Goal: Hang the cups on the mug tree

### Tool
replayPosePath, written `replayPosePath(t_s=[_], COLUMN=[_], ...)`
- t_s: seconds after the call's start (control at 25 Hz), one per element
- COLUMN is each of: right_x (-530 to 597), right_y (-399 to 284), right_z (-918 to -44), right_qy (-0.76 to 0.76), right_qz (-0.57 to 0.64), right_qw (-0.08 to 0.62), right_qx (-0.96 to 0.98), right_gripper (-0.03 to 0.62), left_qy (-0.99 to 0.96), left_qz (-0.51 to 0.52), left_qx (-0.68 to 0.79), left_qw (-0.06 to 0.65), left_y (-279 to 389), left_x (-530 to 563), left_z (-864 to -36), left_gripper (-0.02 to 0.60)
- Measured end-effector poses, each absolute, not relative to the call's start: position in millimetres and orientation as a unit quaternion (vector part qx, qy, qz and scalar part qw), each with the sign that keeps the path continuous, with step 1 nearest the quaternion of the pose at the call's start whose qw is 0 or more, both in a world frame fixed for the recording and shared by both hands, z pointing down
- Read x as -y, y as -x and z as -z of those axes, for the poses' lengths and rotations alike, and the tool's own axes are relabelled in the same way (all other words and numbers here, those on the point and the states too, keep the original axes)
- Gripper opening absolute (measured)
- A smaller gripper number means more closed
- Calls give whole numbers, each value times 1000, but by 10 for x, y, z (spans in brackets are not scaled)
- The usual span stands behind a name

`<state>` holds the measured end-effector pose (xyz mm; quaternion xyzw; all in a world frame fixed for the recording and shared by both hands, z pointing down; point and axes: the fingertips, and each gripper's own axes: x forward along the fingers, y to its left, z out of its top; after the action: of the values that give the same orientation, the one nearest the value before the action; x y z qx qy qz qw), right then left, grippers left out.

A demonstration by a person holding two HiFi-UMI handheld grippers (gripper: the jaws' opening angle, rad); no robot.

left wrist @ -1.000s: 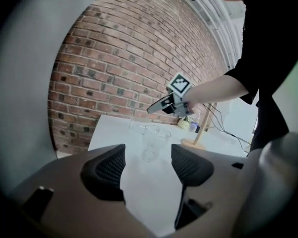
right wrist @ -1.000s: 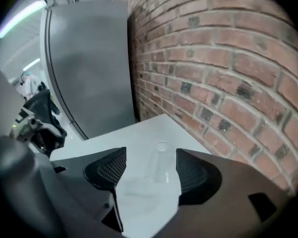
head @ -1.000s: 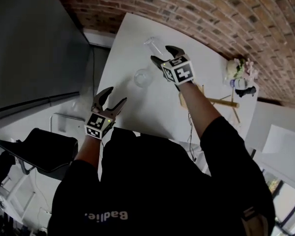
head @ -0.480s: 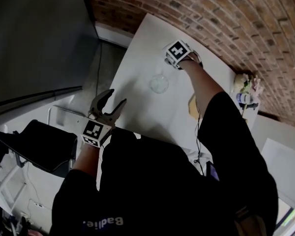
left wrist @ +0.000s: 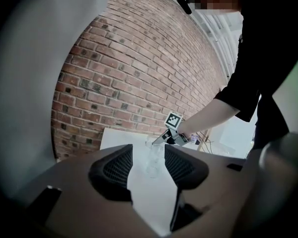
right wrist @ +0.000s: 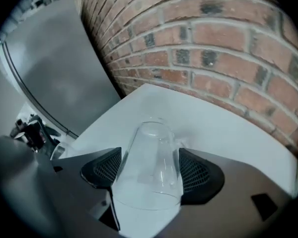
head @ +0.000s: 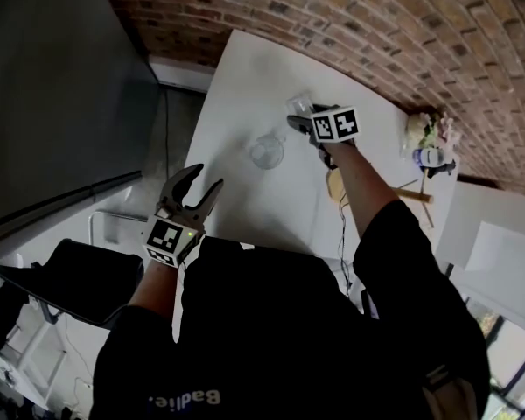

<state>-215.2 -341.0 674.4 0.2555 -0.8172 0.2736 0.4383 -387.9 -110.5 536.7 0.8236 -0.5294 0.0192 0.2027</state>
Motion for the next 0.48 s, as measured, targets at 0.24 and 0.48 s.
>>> replayPosePath(t_s=[0.24,0.48], right_x=[2858,2181], right_y=[1591,1311], right_z=[-6715,-6715], right_qy=[-235,-68], right_qz=[-266,-81], right_qw=[523,723], right_qx=[775,682], right_gripper=[357,359], left_qy=[-852,-867], left_qz=[-25,-20], left_qx=[479,452], left_qw=[209,207], left_y=[3570,3357], left_x=[1127,1003], left_z=[-5284,-5349], left_gripper=[189,183])
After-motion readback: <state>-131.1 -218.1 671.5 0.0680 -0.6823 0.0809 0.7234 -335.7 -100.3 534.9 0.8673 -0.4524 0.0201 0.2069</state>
